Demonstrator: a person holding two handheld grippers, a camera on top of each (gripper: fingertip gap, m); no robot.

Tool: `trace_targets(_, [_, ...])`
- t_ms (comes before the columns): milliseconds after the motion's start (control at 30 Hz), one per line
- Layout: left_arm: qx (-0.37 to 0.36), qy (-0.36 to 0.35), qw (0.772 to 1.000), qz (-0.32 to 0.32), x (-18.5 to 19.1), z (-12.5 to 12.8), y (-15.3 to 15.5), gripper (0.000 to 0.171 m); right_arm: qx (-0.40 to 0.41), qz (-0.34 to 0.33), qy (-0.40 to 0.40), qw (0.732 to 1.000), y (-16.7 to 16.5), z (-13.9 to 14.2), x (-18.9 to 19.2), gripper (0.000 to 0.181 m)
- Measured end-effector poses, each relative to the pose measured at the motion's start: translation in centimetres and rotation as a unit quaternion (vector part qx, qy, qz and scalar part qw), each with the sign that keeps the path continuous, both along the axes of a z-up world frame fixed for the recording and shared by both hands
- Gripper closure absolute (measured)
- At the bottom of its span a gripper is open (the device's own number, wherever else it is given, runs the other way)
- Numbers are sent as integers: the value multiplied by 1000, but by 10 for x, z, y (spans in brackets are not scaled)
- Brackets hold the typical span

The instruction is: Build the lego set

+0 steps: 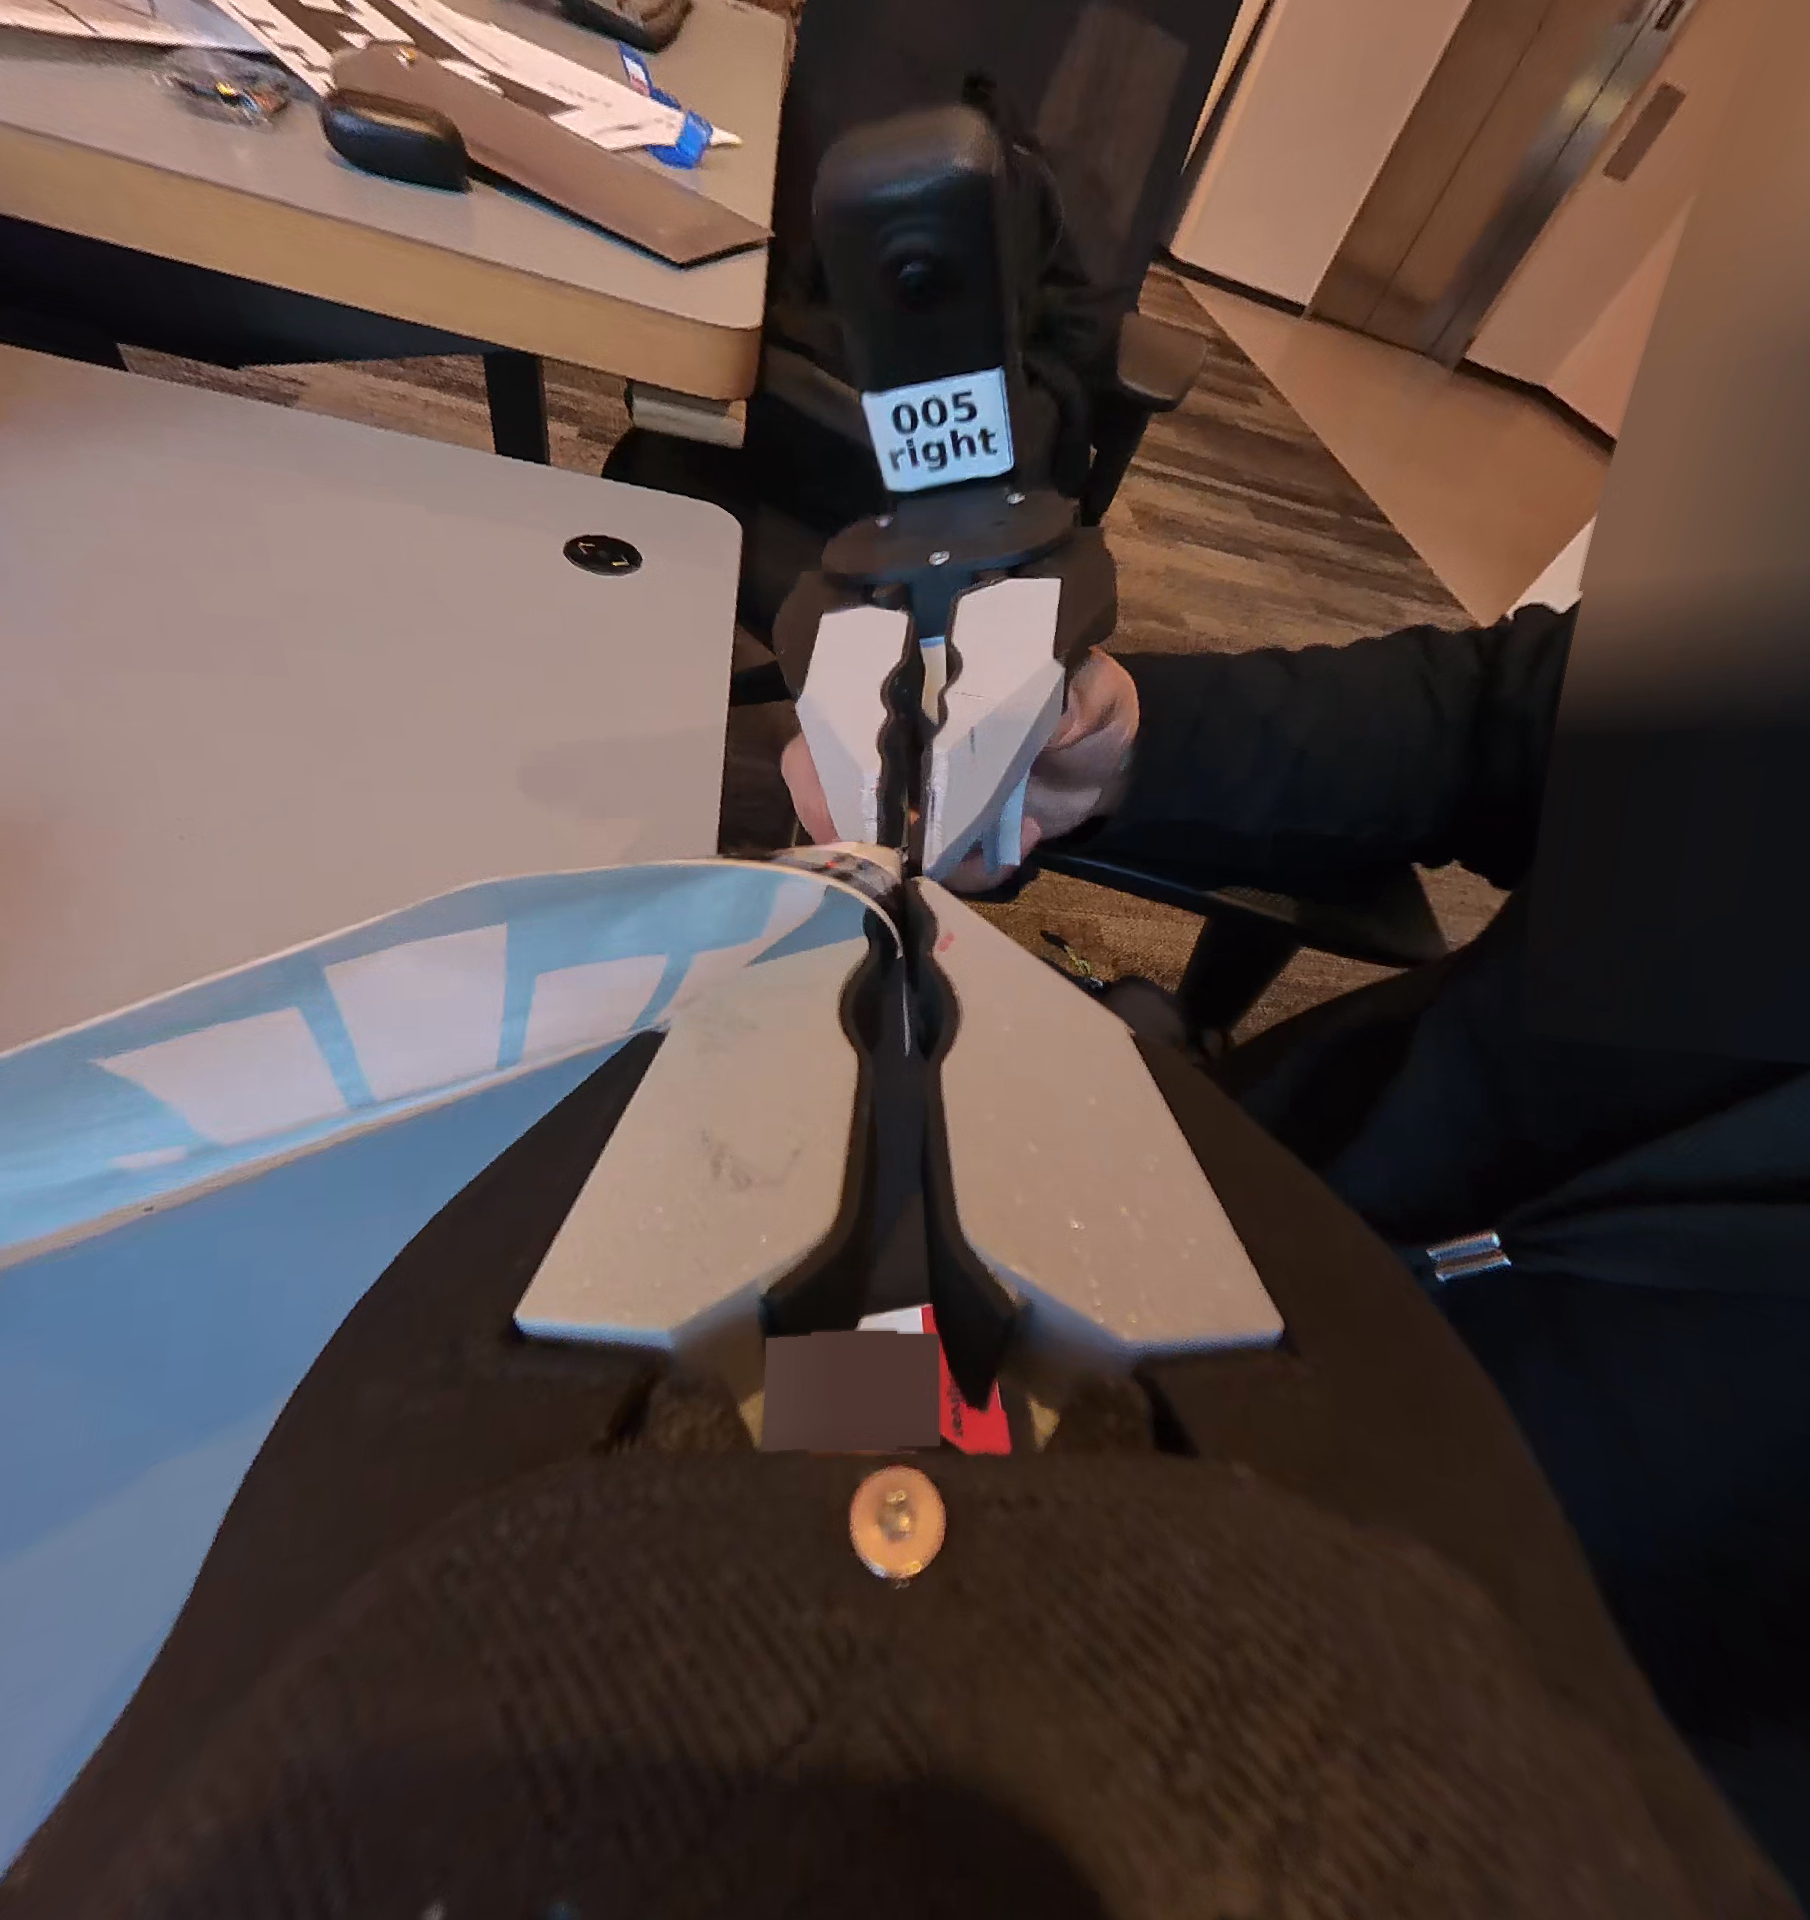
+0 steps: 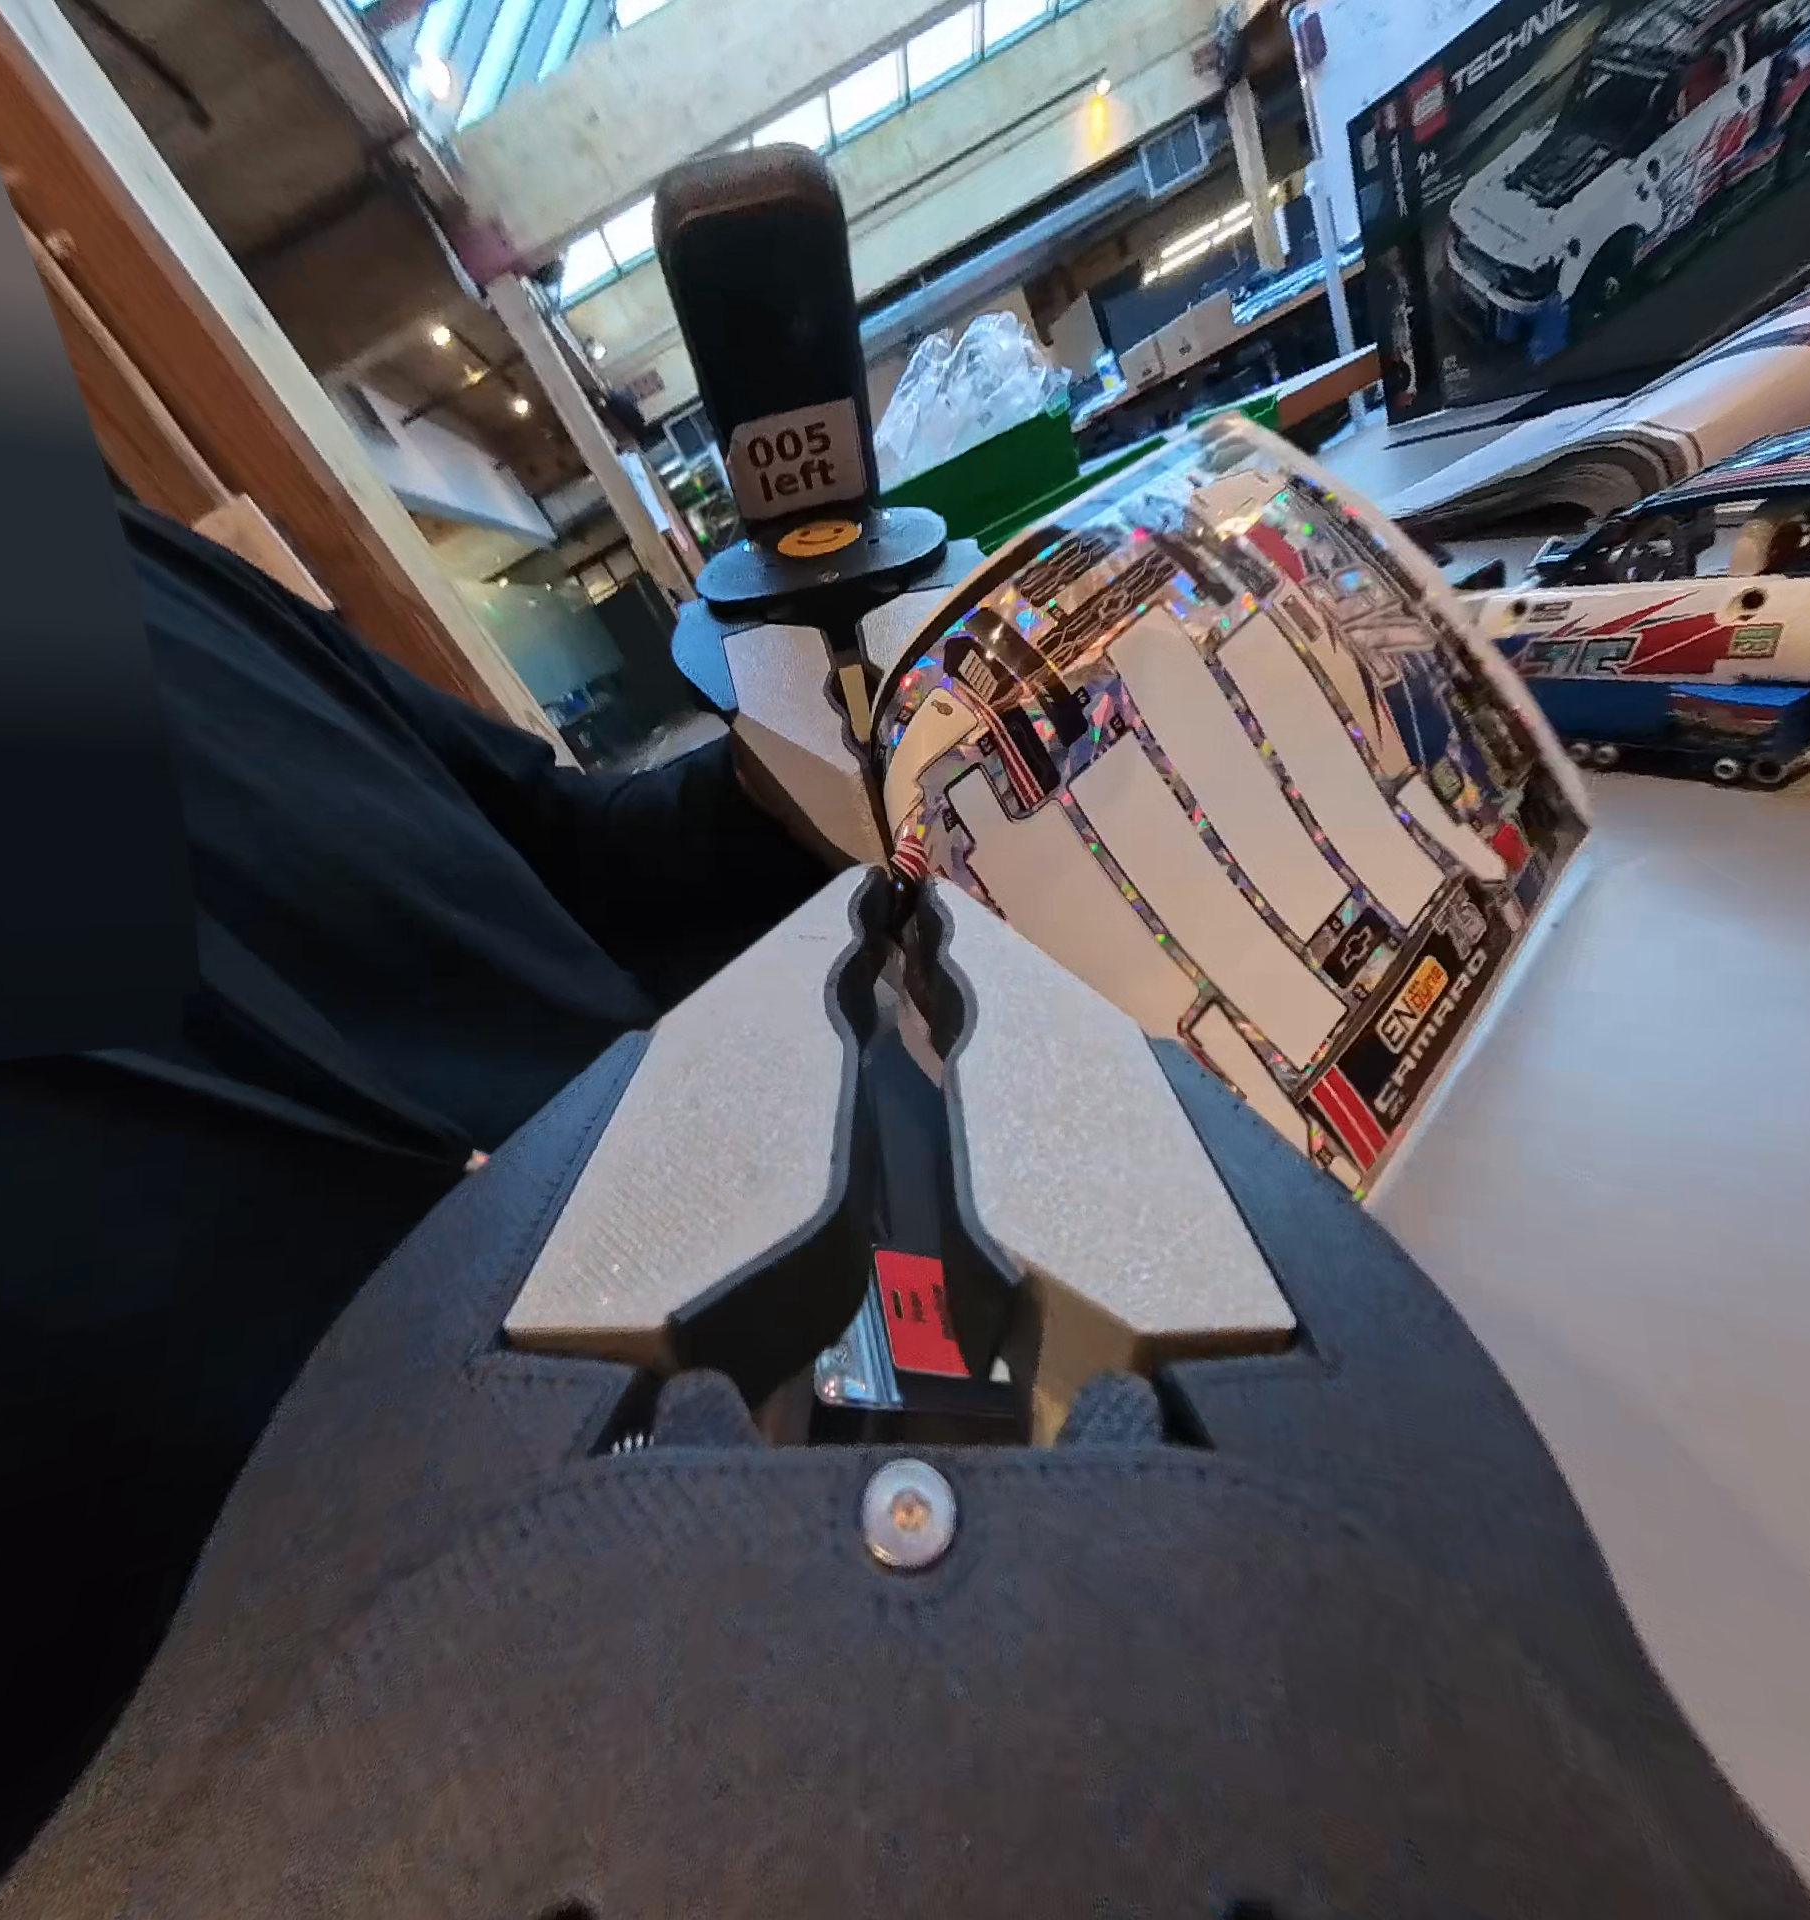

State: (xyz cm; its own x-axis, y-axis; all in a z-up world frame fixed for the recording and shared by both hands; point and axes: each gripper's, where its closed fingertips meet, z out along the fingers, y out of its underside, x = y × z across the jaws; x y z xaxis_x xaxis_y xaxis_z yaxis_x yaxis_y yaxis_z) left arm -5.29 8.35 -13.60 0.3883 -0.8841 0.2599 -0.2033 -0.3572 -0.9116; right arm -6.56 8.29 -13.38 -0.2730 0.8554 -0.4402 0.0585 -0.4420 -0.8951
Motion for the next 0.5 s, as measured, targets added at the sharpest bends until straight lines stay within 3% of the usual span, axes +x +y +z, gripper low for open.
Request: trace_targets(500, [-9,12,1000,21,-1,-11,7,171,55,-57,-18,997,11,-5,-2,181])
